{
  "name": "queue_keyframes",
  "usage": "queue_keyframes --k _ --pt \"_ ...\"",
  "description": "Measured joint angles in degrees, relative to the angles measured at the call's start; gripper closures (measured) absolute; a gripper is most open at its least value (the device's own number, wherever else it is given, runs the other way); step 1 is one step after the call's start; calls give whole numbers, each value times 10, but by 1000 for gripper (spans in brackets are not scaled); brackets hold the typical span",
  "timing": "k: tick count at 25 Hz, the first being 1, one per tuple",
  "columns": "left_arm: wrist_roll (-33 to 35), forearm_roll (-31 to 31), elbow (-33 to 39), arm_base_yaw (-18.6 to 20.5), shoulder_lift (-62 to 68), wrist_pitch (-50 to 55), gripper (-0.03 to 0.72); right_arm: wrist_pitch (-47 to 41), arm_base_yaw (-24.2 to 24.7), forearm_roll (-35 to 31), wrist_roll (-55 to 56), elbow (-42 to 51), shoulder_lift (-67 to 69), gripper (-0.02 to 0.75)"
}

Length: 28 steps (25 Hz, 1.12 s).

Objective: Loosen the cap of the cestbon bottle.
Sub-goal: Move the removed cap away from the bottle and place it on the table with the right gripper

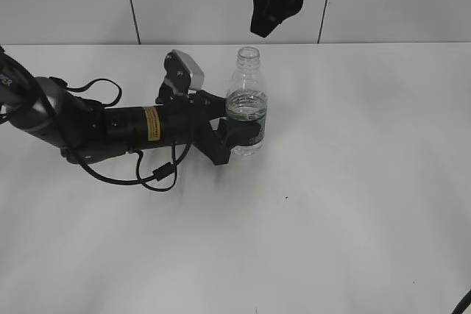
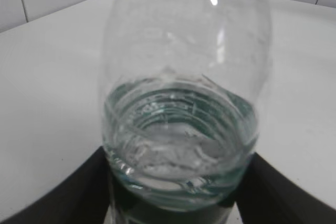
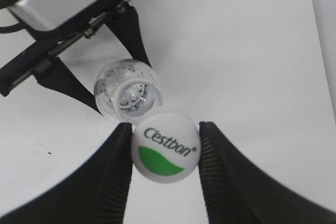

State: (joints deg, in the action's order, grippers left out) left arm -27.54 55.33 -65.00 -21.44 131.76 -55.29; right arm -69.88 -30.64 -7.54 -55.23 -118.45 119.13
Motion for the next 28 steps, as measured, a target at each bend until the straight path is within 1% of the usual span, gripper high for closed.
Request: queue_keyframes --k 2,5,10,15,18,21,24,28 --pt "0 5 0 4 0 -2 266 0 7 18 68 0 0 441" --pt "-1 8 0 12 0 -3 266 0 25 29 141 0 0 441" --pt "-1 12 1 25 0 -5 266 1 59 28 226 17 -2 441" --pt "-1 39 1 33 0 -11 266 0 83 -8 240 95 -18 441" --pt "-1 55 0 41 0 -16 266 1 85 -36 241 146 -20 441" --pt "-2 67 0 53 0 -20 266 5 85 -50 242 200 -20 442" --pt "-3 72 0 66 0 -23 266 41 85 -55 242 255 -20 442" --pt "-3 75 0 83 0 -25 267 121 85 -63 242 324 -20 442"
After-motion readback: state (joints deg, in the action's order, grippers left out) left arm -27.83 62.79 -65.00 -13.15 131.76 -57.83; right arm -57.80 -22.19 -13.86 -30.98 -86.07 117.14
